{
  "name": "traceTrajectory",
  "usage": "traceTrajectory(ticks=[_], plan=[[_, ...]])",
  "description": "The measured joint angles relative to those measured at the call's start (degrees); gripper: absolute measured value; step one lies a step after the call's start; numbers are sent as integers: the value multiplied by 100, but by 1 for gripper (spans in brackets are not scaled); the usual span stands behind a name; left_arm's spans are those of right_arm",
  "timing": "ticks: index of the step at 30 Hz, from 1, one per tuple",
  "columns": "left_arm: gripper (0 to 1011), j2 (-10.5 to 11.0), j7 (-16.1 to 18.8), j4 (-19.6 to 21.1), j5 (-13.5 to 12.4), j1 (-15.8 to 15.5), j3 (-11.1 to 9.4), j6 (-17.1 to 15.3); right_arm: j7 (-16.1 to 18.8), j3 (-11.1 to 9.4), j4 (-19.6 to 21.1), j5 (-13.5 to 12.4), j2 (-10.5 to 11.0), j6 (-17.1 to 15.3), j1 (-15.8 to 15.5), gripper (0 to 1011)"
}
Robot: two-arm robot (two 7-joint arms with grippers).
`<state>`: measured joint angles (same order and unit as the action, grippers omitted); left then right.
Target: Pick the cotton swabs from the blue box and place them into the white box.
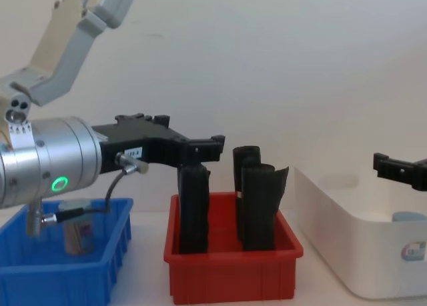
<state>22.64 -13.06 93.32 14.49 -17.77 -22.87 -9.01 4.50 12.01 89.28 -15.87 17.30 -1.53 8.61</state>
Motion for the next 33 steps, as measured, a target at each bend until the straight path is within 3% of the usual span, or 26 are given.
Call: traceTrajectory(ticks=[14,21,33], plan=[[1004,-65,1031,-13,-250,347,-265,677,-59,80,982,-53,172,-38,-777,1001],[1004,-77,1229,-15,-300,417,-316,812,-70,95,1168,-62,204,-45,-924,1001],[1004,-75,1245,-15,-303,420,-318,823,-71,94,1196,-63,204,-45,-945,1001]])
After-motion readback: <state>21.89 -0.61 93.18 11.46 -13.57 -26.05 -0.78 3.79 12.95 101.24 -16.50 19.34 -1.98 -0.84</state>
